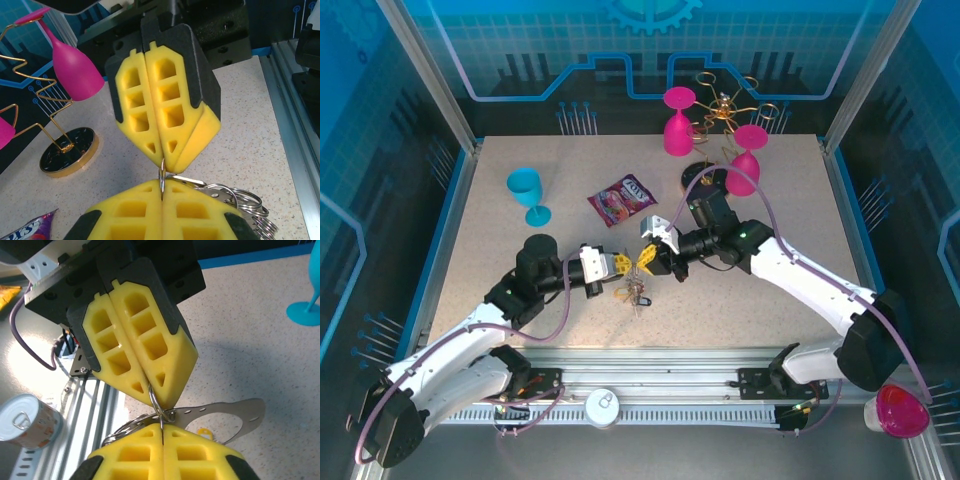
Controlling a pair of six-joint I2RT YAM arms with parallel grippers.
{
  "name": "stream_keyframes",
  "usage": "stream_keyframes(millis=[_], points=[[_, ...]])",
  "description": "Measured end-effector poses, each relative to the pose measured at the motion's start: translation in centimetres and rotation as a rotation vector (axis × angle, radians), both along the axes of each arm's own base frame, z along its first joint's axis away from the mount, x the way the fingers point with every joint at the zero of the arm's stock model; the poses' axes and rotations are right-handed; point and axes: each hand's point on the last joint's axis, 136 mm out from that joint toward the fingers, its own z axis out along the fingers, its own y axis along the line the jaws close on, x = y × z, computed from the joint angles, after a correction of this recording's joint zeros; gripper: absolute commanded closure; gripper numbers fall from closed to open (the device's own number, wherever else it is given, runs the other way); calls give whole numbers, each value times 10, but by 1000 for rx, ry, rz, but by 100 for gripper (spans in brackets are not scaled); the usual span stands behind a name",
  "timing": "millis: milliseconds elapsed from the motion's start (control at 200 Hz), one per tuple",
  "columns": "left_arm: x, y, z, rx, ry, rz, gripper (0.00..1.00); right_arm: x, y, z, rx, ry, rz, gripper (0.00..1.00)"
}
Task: Put the keys on the keyring
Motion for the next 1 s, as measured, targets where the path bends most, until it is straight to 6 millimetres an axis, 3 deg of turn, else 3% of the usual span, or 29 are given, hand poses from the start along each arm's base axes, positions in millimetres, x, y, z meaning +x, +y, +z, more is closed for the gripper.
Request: stream_keyframes(millis=[240, 510, 595, 675, 1001], points=[[0, 0, -1, 0, 2, -1, 100, 2, -1, -2, -8, 15, -16, 100], [0, 1, -1, 1, 1, 4, 100, 9, 5, -18, -64, 104, -15, 100], [1, 1, 0, 0, -7, 9, 100, 9, 5, -18, -65, 108, -16, 76], [-1, 0, 4, -12, -26, 1, 100, 12, 5, -15, -56, 88, -29, 65], [-6, -6, 11, -57, -38, -35, 100, 1, -4, 16, 77, -119, -18, 63]])
